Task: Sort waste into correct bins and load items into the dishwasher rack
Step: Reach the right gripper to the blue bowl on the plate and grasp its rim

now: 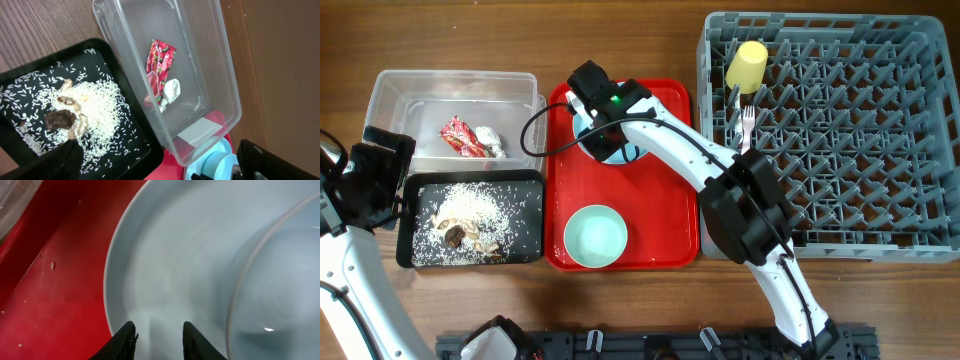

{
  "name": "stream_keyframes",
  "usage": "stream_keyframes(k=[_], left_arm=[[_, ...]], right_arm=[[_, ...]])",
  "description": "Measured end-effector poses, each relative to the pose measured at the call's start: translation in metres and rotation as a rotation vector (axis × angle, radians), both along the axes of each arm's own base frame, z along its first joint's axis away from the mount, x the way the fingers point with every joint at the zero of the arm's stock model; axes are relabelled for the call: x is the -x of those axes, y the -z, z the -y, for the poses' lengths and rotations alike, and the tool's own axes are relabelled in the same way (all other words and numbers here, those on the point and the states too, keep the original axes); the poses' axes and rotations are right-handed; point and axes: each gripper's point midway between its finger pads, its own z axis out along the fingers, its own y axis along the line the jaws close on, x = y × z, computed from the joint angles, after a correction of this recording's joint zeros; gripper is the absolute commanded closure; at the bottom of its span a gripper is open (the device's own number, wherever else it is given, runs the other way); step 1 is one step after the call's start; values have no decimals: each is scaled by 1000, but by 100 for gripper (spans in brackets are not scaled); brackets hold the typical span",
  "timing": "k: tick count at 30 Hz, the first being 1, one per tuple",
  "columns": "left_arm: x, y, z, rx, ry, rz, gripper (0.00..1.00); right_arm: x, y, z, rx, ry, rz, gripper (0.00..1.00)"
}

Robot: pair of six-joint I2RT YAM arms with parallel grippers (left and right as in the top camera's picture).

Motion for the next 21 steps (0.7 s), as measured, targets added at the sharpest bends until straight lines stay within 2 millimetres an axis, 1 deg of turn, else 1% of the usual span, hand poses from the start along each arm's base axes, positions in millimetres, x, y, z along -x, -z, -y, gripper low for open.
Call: stream_keyframes(k=[2, 3, 5, 6, 8, 9, 11, 15, 18, 21], left_arm=[[0, 0, 0, 0, 0, 0, 0], [0, 0, 0, 0, 0, 0, 0], [0, 0, 0, 0, 0, 0, 0], [0, 0, 0, 0, 0, 0, 0], [0, 0, 0, 0, 0, 0, 0], [0, 0, 0, 0, 0, 0, 0], [0, 0, 0, 0, 0, 0, 0], [0, 0, 0, 0, 0, 0, 0], [0, 0, 0, 0, 0, 0, 0], [0, 0, 0, 0, 0, 0, 0]], right_arm=[[1, -3, -2, -15, -5, -5, 67], [0, -11, -4, -29, -6, 10, 67], [-10, -42, -6, -61, 0, 87, 67], [-14, -53, -6, -70, 5, 117, 67], [-23, -80, -2, -80, 22, 192, 67], [-26, -86, 1, -78, 31, 211, 67], [-30, -85, 6, -64, 44, 217, 67], [-39, -72, 19, -33, 73, 209, 67], [-41, -51, 23, -3, 78, 180, 67], [-34, -20, 26, 40, 71, 121, 67]])
